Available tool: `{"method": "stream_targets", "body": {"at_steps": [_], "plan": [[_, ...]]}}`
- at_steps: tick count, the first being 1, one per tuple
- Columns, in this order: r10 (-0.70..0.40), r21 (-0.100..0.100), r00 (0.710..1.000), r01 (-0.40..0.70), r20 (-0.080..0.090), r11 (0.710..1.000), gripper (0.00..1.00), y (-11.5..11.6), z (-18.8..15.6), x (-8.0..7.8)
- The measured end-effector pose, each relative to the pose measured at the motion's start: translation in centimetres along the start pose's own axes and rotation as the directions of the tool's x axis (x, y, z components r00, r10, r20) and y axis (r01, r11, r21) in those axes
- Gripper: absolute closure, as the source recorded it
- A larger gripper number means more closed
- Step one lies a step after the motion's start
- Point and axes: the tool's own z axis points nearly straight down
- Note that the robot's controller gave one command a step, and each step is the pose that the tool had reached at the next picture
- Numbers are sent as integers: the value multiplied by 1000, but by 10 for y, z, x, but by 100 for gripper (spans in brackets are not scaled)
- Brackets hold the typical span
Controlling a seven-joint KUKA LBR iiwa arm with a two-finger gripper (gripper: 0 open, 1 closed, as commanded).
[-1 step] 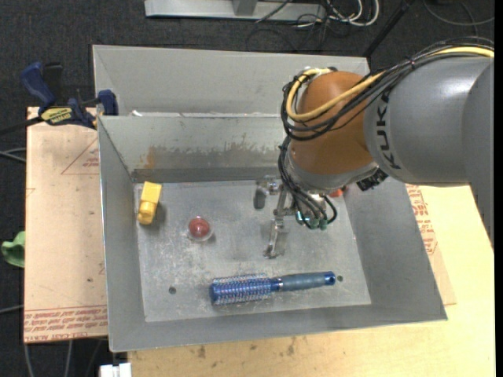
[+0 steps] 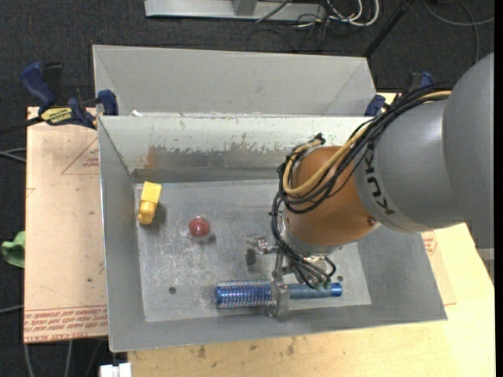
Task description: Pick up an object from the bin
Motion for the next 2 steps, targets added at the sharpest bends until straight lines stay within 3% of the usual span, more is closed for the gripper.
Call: {"method": "stream_targets", "body": {"at_steps": [1,2], "plan": [[1,1,1000,-1,6,1000,100,-1,-2,-2],[-28,2,999,28,15,1000,100,10,-131,2]]}}
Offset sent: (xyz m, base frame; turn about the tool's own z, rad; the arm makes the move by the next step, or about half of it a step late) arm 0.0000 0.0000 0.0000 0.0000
